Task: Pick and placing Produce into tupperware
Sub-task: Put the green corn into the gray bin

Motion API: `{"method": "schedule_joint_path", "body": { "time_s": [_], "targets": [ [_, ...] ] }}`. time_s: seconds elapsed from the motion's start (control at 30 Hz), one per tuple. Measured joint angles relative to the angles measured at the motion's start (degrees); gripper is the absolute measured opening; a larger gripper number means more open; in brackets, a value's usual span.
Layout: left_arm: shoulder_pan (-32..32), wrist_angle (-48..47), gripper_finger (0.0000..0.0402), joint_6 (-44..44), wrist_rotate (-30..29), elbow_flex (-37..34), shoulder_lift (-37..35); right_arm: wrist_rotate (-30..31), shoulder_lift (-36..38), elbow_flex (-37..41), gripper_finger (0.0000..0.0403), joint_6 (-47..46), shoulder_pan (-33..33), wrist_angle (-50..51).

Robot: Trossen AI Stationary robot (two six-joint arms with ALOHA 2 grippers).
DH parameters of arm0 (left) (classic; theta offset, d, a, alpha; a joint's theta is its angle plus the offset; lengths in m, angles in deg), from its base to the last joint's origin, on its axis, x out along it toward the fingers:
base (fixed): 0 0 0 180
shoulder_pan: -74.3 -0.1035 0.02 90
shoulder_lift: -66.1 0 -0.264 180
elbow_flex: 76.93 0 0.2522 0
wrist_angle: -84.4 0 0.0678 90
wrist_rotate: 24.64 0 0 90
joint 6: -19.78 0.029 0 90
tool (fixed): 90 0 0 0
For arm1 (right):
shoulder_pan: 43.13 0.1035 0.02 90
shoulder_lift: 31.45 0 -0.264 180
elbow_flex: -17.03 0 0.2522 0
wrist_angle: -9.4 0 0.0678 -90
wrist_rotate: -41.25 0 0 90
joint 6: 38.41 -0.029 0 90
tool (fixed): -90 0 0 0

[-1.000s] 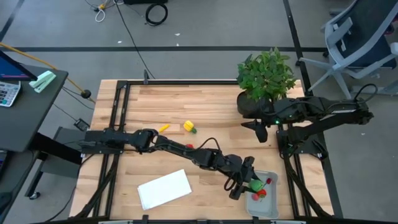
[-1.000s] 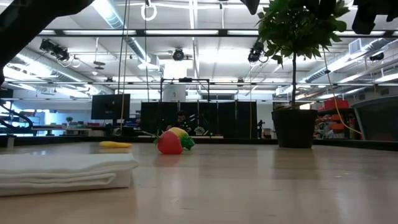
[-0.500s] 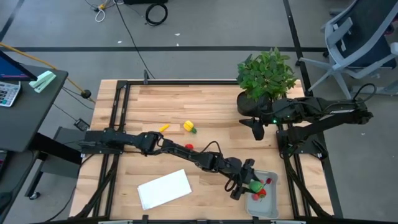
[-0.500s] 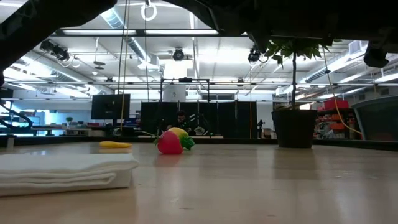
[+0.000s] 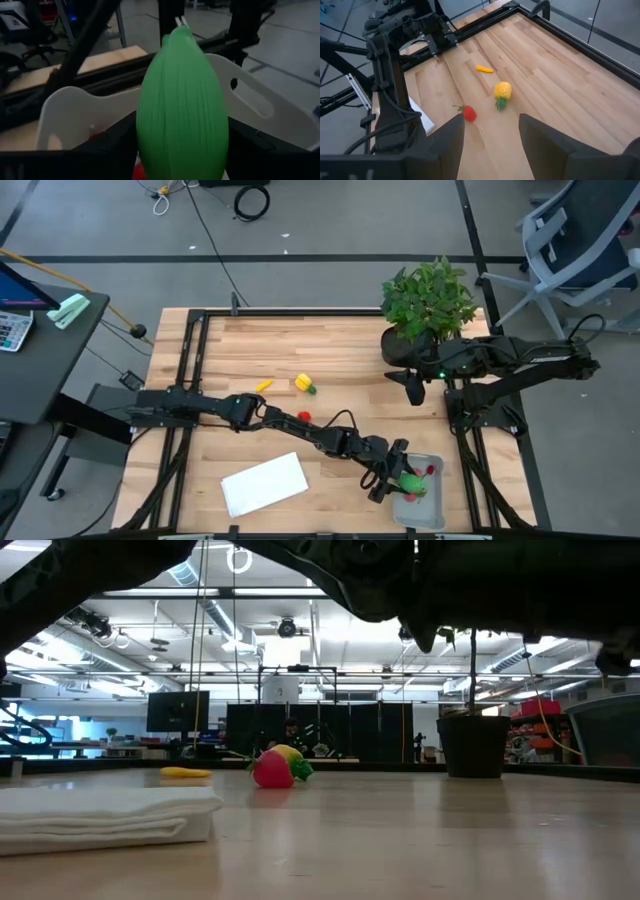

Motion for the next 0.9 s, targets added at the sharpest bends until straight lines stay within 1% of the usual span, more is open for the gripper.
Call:
{"method": "schedule_joint_path", "body": {
  "time_s": [0.23,0.9],
  "targets": [
    [0.0,1.2,0.0249,3.2,0.0,0.2,0.0,0.0,0.0,0.0,0.0197,0.0,0.0,-0.3],
    [-0.5,-3.9,0.025,3.0,0.1,0.9,-0.1,0.0,0.0,0.0,0.0197,0.0,0.0,-0.3]
  ]
}}
